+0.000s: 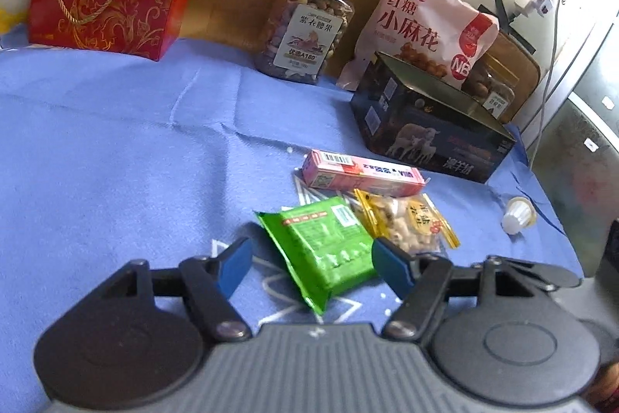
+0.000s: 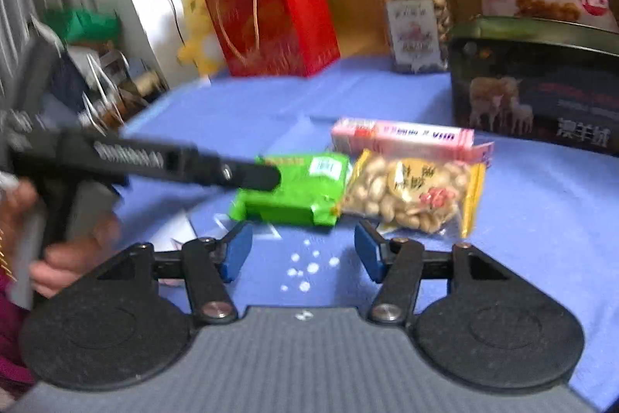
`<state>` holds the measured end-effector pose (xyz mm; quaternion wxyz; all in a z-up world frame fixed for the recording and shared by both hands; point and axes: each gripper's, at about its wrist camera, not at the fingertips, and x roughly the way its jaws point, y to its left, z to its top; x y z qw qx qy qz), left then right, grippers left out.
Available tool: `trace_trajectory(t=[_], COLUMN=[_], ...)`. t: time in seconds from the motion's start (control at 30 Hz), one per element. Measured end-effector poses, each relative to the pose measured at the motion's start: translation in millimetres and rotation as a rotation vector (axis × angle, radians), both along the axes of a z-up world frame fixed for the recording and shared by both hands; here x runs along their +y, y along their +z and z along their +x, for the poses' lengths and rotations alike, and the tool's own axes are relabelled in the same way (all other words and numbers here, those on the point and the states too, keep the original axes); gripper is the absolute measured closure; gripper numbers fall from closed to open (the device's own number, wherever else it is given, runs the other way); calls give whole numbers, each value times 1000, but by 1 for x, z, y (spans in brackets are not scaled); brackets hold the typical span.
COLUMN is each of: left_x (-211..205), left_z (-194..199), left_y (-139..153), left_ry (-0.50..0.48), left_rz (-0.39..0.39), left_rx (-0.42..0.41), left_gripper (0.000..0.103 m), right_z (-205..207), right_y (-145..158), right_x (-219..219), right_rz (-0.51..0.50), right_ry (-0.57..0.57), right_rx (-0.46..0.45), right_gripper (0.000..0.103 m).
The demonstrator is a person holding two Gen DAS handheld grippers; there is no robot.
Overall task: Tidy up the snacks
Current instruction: 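Close the left tool on the green wafer packet and lift it, then carry the green wafer packet into the tin and open the left tool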
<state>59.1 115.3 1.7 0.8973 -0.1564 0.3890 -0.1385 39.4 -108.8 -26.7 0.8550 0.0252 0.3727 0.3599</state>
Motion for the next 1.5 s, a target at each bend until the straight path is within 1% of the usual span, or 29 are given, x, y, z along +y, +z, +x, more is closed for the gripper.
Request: trace_trajectory(t=[0.07, 0.1, 0.13, 0.17, 0.2, 0.23, 0.3, 0.33, 0.37, 0.43, 0.47, 0.5, 0.57, 0.6, 0.7, 0.9, 1.0, 1.07, 1.1, 1.2, 1.23, 1.27, 1.3, 1.33, 1.37, 1.4, 1.43, 1.5], left_x=[-2, -3, -5, -5, -5, -4, -4, -5, -7, -11, -16, -23, -43, -55, -97, -171, -193, -198, -199, -196, -195, -193, -194, -194, -193, -190, -188, -182], left_z=[7, 10, 13, 16, 19, 20, 16, 13, 8, -1, -5, -8, -11, -11, -6, 7, 10, 10, 10, 4, 1, -1, -1, 1, 4, 9, 15, 27], left_y=[-3, -3, -4, -4, -5, -5, -4, -3, -3, 1, 4, 8, 15, 17, 15, 1, -2, 0, 1, 1, 1, 1, 1, 2, 5, 12, 21, 46], left_ry=[0, -1, 3, 10, 5, 12, 21, 19, 12, -19, -40, -69, -130, -161, -259, -394, -430, -434, -441, -476, -488, -500, -501, -495, -491, -483, -478, -466], left_rz=[15, 25, 36, 43, 22, 4, 8, 13, 11, -25, -42, -51, -46, -38, -3, 21, 41, 72, 89, 114, 116, 110, 109, 117, 113, 97, 88, 62], left_rx=[15, 5, 2, 2, 11, 23, 24, 21, 22, 23, 19, 9, -12, -15, -12, 18, 14, 11, 12, 11, 9, 9, 6, 1, -3, -16, -34, -94], left_gripper=[36, 42, 51, 54, 60, 61, 61, 61, 61, 63, 63, 63, 63, 63, 63, 62, 60, 55, 52, 52, 54, 55, 54, 54, 54, 56, 56, 56], right_z=[5, 10, 16, 19, 22, 24, 19, 14, 12, -3, -9, -17, -31, -38, -52, -63, -63, -62, -63, -67, -69, -69, -68, -66, -64, -59, -55, -46], right_y=[-3, -3, -4, -6, -8, -10, -9, -9, -9, -6, -3, 0, 4, 6, 5, -5, -10, -11, -12, -15, -16, -18, -18, -17, -15, -13, -9, 7], right_x=[9, 16, 22, 27, 33, 37, 39, 37, 36, 25, 20, 11, -4, -14, -44, -94, -113, -118, -122, -124, -123, -121, -118, -116, -117, -118, -117, -112], right_rz=[-22, -34, -42, -44, -41, -41, -60, -66, -65, -53, -43, -28, -43, -55, -82, -149, -148, -157, -158, -154, -160, -164, -168, -172, -161, -138, -120, -125], right_ry=[-4, -4, 2, 16, 34, 41, 41, 48, 54, 56, 56, 55, 22, 1, -85, -236, -291, -301, -297, -270, -262, -254, -248, -246, -240, -231, -240, -257], right_rx=[-29, -41, -44, -49, -59, -64, -83, -91, -95, -104, -112, -119, -167, -185, -204, -197, -185, -182, -181, -190, -202, -212, -223, -227, -221, -205, -210, -309], right_gripper=[41, 41, 40, 39, 39, 40, 43, 48, 51, 54, 60, 60, 60, 60, 60, 60, 57, 49, 48, 48, 49, 55, 59, 61, 66, 67, 67, 67])
